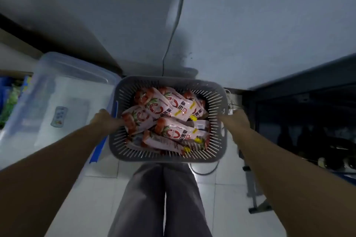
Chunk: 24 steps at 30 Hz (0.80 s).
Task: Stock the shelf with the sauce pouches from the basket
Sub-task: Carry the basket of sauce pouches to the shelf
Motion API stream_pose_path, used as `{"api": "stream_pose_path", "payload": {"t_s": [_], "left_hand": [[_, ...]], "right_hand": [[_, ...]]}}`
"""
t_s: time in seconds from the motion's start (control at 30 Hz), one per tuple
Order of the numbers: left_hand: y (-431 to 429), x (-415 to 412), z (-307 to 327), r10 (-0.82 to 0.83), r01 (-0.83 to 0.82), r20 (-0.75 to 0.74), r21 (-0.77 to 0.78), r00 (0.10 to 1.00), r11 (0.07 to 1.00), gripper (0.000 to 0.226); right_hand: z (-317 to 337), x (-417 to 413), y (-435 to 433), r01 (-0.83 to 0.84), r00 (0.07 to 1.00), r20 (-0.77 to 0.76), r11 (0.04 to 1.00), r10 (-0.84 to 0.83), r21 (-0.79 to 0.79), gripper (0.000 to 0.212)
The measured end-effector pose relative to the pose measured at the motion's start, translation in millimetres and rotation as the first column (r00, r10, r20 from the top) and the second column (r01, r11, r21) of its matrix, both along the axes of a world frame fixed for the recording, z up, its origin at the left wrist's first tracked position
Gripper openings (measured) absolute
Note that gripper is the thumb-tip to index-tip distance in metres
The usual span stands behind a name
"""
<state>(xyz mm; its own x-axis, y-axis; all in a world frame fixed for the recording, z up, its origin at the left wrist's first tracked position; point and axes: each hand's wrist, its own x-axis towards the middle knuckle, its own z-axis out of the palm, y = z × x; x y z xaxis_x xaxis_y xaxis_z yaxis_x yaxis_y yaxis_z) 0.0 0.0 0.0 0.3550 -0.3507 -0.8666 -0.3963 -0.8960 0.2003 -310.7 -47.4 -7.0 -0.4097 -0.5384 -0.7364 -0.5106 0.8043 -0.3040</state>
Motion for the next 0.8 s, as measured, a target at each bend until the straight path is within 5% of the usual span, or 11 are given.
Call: {"api": "stream_pose_path", "payload": {"t_s": [0.07, 0.17, 0.4, 0.8], "left_hand": [[2, 0, -17, 0.076, -0.076, -0.012, -0.029, 0.997, 0.997, 0.082], [9, -2, -44, 0.179, -0.180, -0.015, -0.070, 0.984, 0.981, 0.050], [11, -7, -74, 0.480, -0.457, 0.010, -0.291, 0.877, 0.840, 0.018], [49, -10, -36, 0.564, -0.546, -0.015, -0.272, 0.826, 0.792, 0.021]], "right_hand": [[-19, -3, -1, 0.011, 1.000, -0.027, 1.000, -0.011, 0.008, 0.067], [-44, -5, 0, 0.043, 0.996, 0.073, 0.998, -0.047, 0.048, 0.042], [-74, -11, 11, 0.276, 0.960, 0.064, 0.959, -0.272, -0.062, 0.018], [-24, -6, 18, 0.274, 0.954, 0.149, 0.958, -0.259, -0.085, 0.010]]}}
